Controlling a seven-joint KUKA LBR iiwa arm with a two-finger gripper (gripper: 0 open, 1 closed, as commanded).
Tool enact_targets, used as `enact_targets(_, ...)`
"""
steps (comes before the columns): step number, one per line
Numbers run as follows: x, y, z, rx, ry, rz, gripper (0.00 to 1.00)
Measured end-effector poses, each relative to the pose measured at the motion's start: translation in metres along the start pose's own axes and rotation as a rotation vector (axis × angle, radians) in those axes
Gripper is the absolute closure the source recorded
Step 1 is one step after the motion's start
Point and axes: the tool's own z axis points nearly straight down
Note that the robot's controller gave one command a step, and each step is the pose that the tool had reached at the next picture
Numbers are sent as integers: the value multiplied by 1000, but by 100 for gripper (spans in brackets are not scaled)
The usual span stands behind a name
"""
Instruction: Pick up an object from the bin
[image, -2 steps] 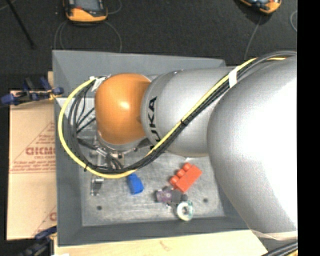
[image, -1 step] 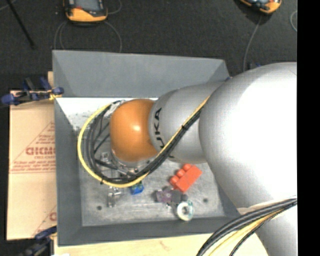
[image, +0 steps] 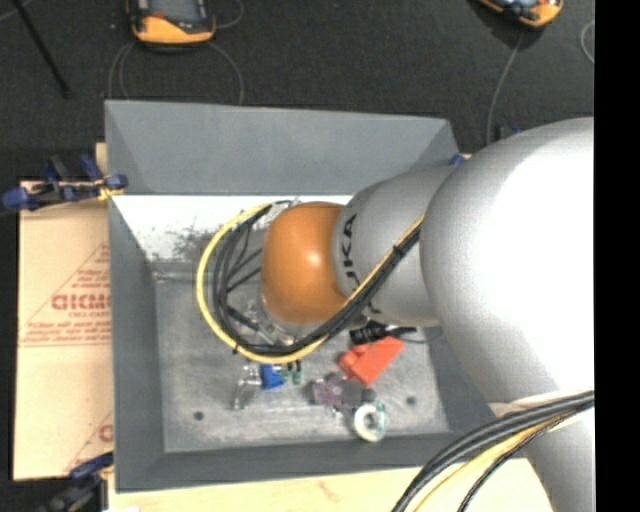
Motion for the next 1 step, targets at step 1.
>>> enact_targets(1, 2, -29, -1, 2, -3, -27, 0)
